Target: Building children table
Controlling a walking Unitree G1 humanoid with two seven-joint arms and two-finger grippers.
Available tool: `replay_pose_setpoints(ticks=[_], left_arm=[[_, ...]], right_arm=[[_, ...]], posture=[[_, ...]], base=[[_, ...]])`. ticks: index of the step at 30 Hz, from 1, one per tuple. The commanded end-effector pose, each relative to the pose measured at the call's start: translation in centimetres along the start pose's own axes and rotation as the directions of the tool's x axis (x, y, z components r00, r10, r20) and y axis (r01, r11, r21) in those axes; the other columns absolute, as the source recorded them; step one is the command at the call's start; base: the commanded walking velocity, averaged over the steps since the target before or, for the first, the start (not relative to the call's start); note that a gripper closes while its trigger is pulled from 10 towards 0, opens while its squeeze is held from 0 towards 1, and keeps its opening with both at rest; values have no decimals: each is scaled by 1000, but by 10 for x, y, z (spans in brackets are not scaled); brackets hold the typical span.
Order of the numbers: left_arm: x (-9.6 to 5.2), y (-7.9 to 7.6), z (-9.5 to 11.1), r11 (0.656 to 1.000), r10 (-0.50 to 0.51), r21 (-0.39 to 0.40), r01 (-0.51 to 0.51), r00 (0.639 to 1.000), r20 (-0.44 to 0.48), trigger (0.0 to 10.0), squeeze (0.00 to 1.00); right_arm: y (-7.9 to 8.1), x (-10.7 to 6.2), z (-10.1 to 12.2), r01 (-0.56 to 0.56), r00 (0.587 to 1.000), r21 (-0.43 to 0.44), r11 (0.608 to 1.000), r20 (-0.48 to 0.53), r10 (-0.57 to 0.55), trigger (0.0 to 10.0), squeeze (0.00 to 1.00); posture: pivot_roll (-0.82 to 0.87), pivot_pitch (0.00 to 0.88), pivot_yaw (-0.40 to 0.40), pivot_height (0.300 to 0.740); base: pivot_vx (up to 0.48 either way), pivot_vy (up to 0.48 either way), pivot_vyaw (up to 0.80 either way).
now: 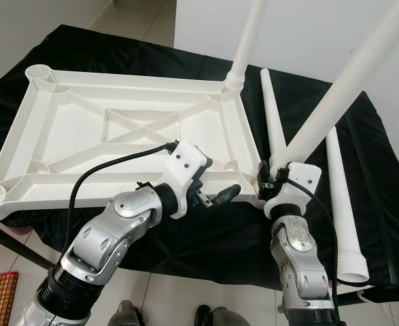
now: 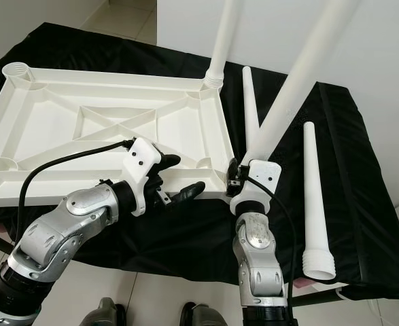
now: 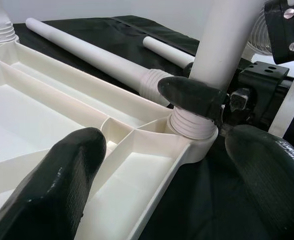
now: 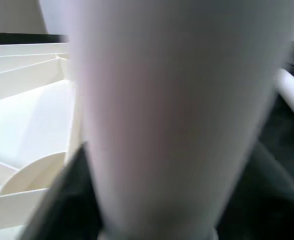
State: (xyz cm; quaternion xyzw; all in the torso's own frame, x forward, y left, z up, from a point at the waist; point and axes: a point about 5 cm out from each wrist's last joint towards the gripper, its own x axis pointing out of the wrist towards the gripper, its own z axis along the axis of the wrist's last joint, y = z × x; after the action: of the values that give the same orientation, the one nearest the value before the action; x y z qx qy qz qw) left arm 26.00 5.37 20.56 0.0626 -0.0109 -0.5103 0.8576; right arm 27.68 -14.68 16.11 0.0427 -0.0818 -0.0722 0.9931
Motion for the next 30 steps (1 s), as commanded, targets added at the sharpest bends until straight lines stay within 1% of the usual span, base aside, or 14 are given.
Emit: replay_pose_setpoints(ticks=[1,8,9,10,13,14,15,18,20,23,24,26,28,30], left_arm=[[1,-6,-2,998,-64,-2,64,998,-3,10000,0],[1,-7,-2,998,-58,-5,58,998,1,10000,0],[2,-7,-2,998,-58,-5,58,998,1,10000,0],[2,-7,-2,998,-58,-5,58,998,2,10000,0],[2,-7,-2,998,-58,-5,58,998,2,10000,0],[1,-7,-1,998,-59,-4,59,998,2,10000,0],[1,-7,-1,998,-59,-4,59,998,2,10000,0],[1,-6,-1,998,-59,-4,59,998,1,10000,0],[1,-6,-1,998,-59,-4,59,998,1,10000,0],[1,-4,0,998,-57,-3,57,998,2,10000,0],[1,-4,0,998,-57,-3,57,998,2,10000,0],[1,-3,1,998,-55,-2,55,998,2,10000,0],[1,-3,1,999,-55,-2,55,999,1,10000,0],[1,-3,1,998,-55,-2,55,998,1,10000,0]], right_arm=[[-6,-3,-8,39,998,14,999,-40,-38,10000,1000],[-9,4,-2,-98,995,34,995,-12,98,10000,1000],[-9,6,-2,-132,991,48,990,-11,133,10000,1000],[-9,9,0,-221,975,49,974,-8,222,10000,1000],[-9,9,0,-221,975,49,974,-8,222,10000,1000],[-11,12,2,-325,945,32,945,-13,325,10000,0],[-11,12,2,-325,945,32,945,-13,325,10000,0],[-15,16,4,-436,899,5,900,-34,436,10000,0],[-15,16,4,-436,899,5,900,-34,436,10000,0],[-19,19,5,-548,835,0,836,-49,547,10000,0],[-19,19,5,-548,835,0,836,-49,547,10000,0],[-22,21,6,-618,786,-17,786,-59,616,10000,0],[-26,24,6,-655,754,-15,755,-67,653,10000,0],[-27,25,6,-665,745,-9,746,-66,664,10000,0]], posture=[[53,127,-99,740],[51,132,-104,740],[51,132,-104,740],[51,133,-103,740],[51,133,-103,740],[50,134,-102,740],[50,134,-102,740],[50,138,-97,740],[50,138,-97,740],[50,144,-89,740],[50,144,-89,740],[50,145,-86,740],[52,145,-84,740],[52,145,-84,740]], base=[[0,0,0],[0,0,0],[0,0,0],[0,0,0],[0,0,0],[0,0,0],[0,0,0],[0,0,0],[0,0,0],[0,0,0],[0,0,0],[0,0,0],[0,0,0],[0,0,0]])
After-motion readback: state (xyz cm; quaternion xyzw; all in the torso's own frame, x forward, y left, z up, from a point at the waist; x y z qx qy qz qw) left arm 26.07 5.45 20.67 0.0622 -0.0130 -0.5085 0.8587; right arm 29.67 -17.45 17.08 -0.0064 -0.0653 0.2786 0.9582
